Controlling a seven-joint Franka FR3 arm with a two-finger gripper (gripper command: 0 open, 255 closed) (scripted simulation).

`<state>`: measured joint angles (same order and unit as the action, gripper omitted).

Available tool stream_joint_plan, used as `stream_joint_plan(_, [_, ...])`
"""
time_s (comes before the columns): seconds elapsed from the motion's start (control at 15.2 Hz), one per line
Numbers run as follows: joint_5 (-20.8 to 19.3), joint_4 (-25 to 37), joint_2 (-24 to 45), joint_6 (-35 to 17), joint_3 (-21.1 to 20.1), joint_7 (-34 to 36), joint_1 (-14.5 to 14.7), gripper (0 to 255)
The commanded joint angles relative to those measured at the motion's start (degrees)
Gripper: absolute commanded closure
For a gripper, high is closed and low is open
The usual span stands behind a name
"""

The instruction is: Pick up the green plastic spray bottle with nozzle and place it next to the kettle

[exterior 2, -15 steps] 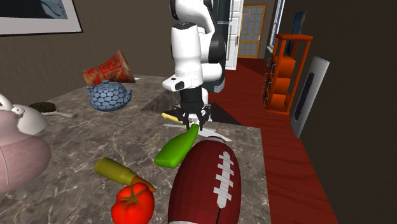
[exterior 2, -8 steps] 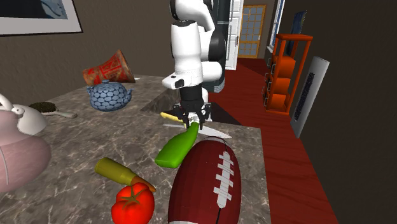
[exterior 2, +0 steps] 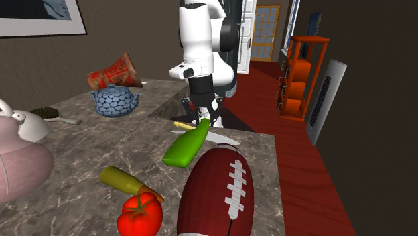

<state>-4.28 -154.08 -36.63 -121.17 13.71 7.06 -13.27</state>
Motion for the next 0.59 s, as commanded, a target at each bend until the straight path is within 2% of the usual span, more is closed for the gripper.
stream_joint_plan(0.0, [0.0,1.2,-0.5,1.7,-0.1,0.0,0.0,255])
stream_joint_plan(0.53, [0.4,6.3,-2.2,8.5,-0.9,0.5,0.1,255])
